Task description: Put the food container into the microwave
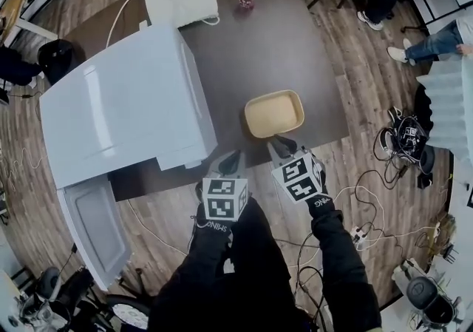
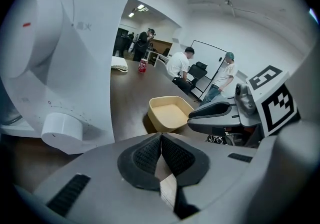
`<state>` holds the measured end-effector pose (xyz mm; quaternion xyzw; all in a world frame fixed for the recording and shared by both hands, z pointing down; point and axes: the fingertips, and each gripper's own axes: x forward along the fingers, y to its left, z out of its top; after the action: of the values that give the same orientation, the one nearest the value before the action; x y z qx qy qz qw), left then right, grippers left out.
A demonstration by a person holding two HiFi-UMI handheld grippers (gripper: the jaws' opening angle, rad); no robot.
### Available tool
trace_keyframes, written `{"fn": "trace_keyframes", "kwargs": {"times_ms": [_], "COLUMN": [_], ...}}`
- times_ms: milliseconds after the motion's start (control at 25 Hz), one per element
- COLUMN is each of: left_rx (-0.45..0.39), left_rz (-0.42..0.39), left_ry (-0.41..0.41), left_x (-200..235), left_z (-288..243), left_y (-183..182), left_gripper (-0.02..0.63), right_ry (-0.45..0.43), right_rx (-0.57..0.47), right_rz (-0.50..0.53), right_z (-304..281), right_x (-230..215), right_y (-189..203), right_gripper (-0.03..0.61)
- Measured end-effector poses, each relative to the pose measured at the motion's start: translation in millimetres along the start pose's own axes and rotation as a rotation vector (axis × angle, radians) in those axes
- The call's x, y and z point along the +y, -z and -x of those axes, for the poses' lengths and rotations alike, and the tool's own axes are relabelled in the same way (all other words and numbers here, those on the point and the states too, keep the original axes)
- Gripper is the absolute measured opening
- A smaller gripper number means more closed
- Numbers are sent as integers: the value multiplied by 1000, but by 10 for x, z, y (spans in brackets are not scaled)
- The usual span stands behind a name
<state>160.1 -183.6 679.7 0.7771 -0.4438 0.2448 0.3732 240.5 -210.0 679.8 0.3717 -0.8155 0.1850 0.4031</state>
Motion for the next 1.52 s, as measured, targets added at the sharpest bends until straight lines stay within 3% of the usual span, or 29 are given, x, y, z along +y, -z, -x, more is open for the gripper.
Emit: {"fn": "trace_keyframes", "kwargs": {"times_ms": [280, 520, 720, 840, 1040, 1520], "left_rx": [21, 38, 46, 47, 43, 21], "left_rz": [0, 3, 5, 13, 20, 19], "left_ry": [5, -1, -9, -17, -23, -31], "left_x": [-2, 19, 50, 83, 117, 96], "left_z": [-123, -134, -114, -91, -41, 150], "left_y": [36, 79, 144, 180, 213, 273], "left_gripper": [34, 34, 34, 34, 34, 34], "right_ry": [-16, -10, 2, 0, 0, 13], "right_rx": [66, 137, 192, 211, 216, 186], "right_rz": [122, 298, 430, 491, 525, 540], "right_z": [-155, -244, -332, -358, -361, -109], "right_x": [-111, -203, -259, -240, -201, 35], "right_y": [144, 262, 333, 346, 330, 278], "right_gripper": [112, 141, 139, 107, 40, 34]}}
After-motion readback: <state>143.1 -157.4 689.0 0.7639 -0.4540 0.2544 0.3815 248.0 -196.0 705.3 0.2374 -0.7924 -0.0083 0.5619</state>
